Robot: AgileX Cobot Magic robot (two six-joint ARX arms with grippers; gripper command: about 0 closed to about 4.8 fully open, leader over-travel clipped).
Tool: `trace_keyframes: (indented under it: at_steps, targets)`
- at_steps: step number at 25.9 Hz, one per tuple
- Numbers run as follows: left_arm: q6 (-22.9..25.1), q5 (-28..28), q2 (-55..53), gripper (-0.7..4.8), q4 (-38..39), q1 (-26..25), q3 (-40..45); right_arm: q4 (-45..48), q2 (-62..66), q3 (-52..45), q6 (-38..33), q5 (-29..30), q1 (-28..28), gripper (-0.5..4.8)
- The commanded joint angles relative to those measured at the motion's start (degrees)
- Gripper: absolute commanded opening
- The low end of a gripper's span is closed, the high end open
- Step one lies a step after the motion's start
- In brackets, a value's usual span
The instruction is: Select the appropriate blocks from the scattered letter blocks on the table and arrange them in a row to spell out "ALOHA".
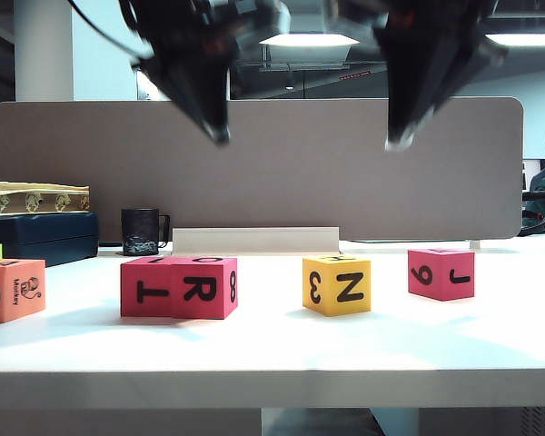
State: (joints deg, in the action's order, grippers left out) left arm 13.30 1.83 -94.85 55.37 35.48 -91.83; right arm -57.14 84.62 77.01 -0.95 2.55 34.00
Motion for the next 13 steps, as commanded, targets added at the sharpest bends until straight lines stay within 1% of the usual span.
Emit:
trace_keyframes:
  at_steps: [1, 4, 8, 13]
  targets:
    - [-0.3, 0.4, 5.4, -0.06, 0.9, -2.1, -0.7, 2.5, 4.5, 0.3, 0.8, -0.3, -1.7, -0.05]
    - [-0.5, 3.9, 12.0, -0.06, 2.4, -3.3, -0.7, 4.7, 7.6, 0.3, 1.1, -0.3, -2.0, -0.05]
    - [-0.5, 4.7, 16.2, -0.06, 2.5, -4.0, -0.7, 7.6, 9.5, 0.3, 1.1, -0.3, -2.0, -0.05]
    - [-2.0, 4.7, 19.3, -0.06, 2.7, -5.5, -0.6, 9.0, 12.5, 0.3, 1.1, -0.3, -2.0, -0.05]
